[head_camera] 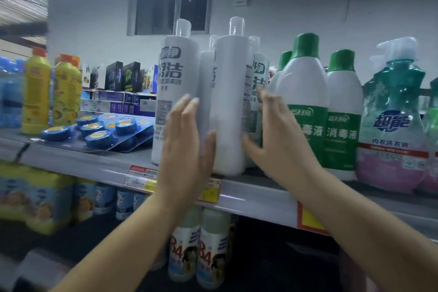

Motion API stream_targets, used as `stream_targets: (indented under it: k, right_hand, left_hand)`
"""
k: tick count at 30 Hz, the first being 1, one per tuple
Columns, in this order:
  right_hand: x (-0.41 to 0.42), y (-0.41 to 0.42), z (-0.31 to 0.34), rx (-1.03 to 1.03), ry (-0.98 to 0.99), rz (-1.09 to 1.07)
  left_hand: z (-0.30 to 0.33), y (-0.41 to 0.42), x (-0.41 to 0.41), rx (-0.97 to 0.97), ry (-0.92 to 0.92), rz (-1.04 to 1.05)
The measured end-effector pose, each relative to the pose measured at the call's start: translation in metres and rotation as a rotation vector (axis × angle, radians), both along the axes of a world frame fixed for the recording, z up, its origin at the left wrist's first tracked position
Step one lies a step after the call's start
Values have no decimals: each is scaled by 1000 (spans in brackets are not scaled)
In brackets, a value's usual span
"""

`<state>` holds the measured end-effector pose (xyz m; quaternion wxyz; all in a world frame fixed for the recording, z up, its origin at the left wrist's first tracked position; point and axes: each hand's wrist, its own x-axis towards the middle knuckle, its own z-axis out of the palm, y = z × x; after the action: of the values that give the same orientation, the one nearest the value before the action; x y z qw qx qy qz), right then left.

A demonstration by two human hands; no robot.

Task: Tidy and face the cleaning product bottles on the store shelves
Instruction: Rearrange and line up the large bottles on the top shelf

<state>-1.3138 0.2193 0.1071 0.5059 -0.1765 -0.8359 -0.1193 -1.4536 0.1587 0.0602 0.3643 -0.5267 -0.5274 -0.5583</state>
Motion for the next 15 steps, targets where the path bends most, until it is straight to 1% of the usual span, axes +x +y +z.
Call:
stream_targets:
  k: [2,5,6,8,11,15]
  right_hand:
    - [-14,4,-1,-117,-35,5]
    - [-30,11,2,-370,52,91]
    - [-34,12,3,-462,95,147]
    - [-39,12,4,-593,150,216]
    - [-44,9,3,-616,191,203]
    - [-51,4,0,-624,246,190]
  left_hand:
    - [5,-5,-27,-81,-107,80]
    - [9,-8,-59,-250,-296,61]
    - [9,-8,-65,-284,-338,46]
    - [9,-6,-73,-319,-353,30]
    - [11,1,-80,-360,-378,-52]
    - [18,11,-88,-374,-470,-201]
